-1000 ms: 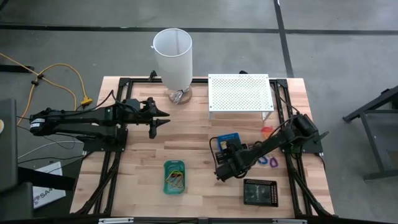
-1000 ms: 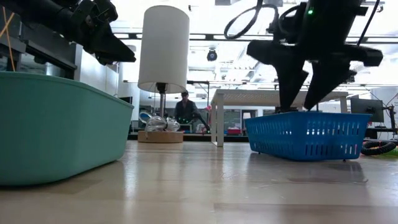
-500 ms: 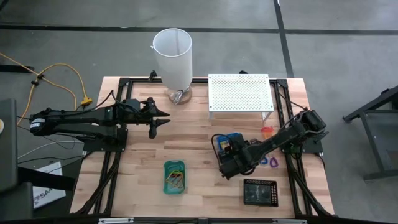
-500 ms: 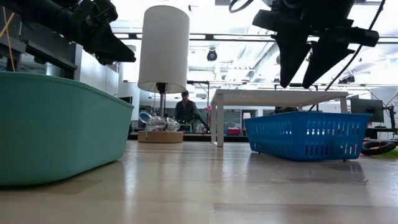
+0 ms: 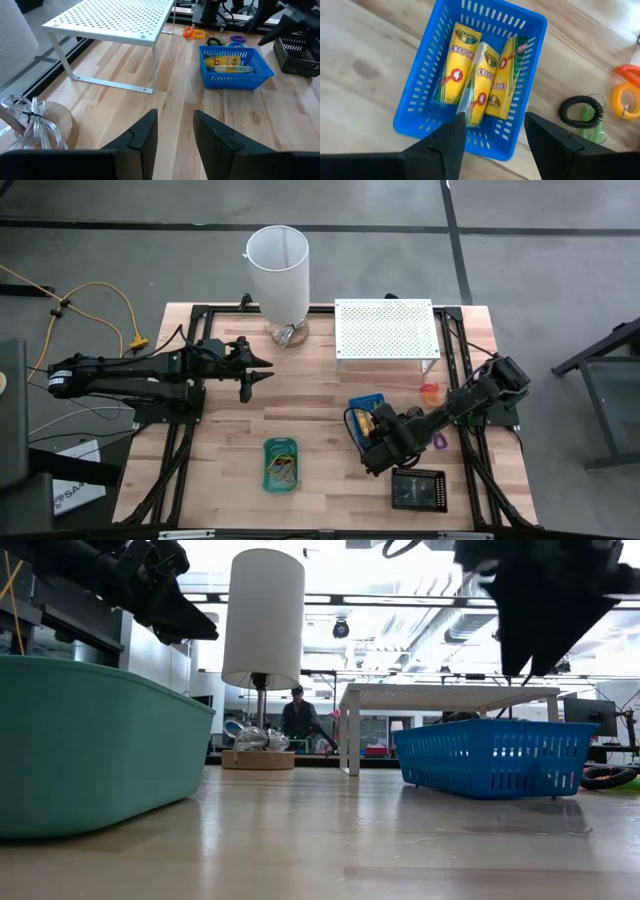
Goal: Pick & Place Office Desk Supplies
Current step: Put the black spring rubber band into the black bin
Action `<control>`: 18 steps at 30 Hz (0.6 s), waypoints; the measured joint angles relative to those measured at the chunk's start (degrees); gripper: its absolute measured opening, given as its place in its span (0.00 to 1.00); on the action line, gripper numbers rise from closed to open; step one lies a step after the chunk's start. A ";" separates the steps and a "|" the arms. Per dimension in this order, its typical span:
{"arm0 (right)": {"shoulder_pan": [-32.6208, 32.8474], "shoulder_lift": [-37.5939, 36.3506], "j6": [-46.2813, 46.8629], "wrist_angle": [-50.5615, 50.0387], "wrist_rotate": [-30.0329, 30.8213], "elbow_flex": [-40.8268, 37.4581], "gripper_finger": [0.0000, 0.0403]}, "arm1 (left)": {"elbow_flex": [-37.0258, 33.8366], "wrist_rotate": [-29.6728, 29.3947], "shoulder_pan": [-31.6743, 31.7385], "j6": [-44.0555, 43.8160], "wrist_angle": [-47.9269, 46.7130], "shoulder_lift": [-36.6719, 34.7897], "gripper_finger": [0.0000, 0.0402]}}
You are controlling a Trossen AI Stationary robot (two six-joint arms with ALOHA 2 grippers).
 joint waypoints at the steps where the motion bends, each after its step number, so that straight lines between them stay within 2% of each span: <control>1: 0.23 -0.54 -0.61 -0.28 -0.04 0.00 0.48 | 0.00 0.00 0.00 0.01 0.00 -0.01 0.30; 8: 0.70 -5.43 -4.85 -2.90 -0.02 0.00 0.48 | 0.00 0.01 -0.01 0.01 0.00 0.00 0.30; 18: -3.31 -13.07 -18.25 -7.15 0.00 0.00 0.48 | 0.00 0.00 0.00 0.01 0.00 0.00 0.30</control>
